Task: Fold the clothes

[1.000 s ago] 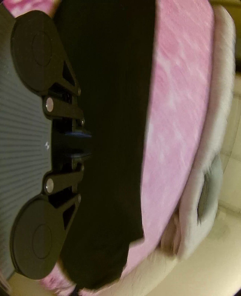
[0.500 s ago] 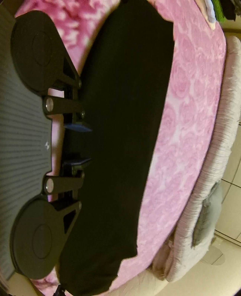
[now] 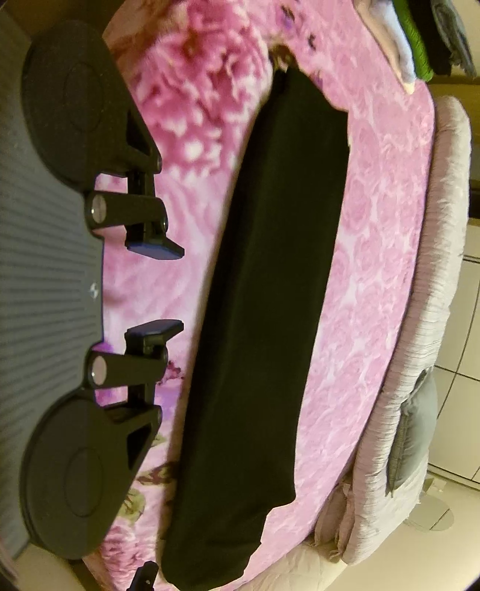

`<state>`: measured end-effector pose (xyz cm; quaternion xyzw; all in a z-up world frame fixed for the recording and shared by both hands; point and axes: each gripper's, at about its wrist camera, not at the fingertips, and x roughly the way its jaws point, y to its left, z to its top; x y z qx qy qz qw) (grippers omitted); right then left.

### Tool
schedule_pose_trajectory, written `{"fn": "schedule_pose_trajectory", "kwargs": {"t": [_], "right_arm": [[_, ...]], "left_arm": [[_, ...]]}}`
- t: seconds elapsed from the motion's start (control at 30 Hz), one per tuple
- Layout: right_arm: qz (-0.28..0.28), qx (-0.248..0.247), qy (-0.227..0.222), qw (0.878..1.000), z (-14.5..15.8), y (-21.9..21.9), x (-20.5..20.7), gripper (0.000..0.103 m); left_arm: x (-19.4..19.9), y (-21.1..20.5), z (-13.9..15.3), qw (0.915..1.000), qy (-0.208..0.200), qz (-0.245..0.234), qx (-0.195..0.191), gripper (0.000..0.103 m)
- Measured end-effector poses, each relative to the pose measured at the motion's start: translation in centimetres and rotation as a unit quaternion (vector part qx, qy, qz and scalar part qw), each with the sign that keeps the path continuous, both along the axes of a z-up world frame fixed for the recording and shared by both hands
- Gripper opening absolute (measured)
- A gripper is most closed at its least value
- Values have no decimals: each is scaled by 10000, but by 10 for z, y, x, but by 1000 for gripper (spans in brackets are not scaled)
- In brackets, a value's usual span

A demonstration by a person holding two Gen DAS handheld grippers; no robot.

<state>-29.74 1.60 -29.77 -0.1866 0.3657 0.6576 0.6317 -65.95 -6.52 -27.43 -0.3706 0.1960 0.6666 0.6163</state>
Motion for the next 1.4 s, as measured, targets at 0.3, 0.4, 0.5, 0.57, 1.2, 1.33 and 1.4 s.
{"fn": "schedule_pose_trajectory", "kwargs": {"t": [0.3, 0.4, 0.5, 0.57, 1.2, 1.33, 1.4], "right_arm": [[431, 125, -80, 9990, 7, -28, -29, 30], [444, 185, -92, 9988, 11, -35, -29, 30], [457, 245, -103, 9986, 14, -42, -29, 30], [457, 279, -111, 9985, 16, -46, -28, 30], [-89, 45, 248, 9996, -1, -27, 13, 31], [-314, -62, 376, 9988, -10, -3, 22, 31], [-417, -122, 408, 9982, -13, 8, 25, 31]], "left_arm": [[5, -31, 22, 9989, 413, 51, 235, 38], [7, -39, 27, 9983, 508, 39, 279, 39], [11, -45, 30, 9977, 605, 19, 297, 40], [14, -47, 32, 9975, 641, -18, 308, 40], [-98, -33, -12, 9522, -2576, 1488, 695, 46], [-139, -11, -31, 9277, -2848, 2329, 628, 46], [-154, -1, -40, 9134, -3037, 2643, 604, 46]]}}
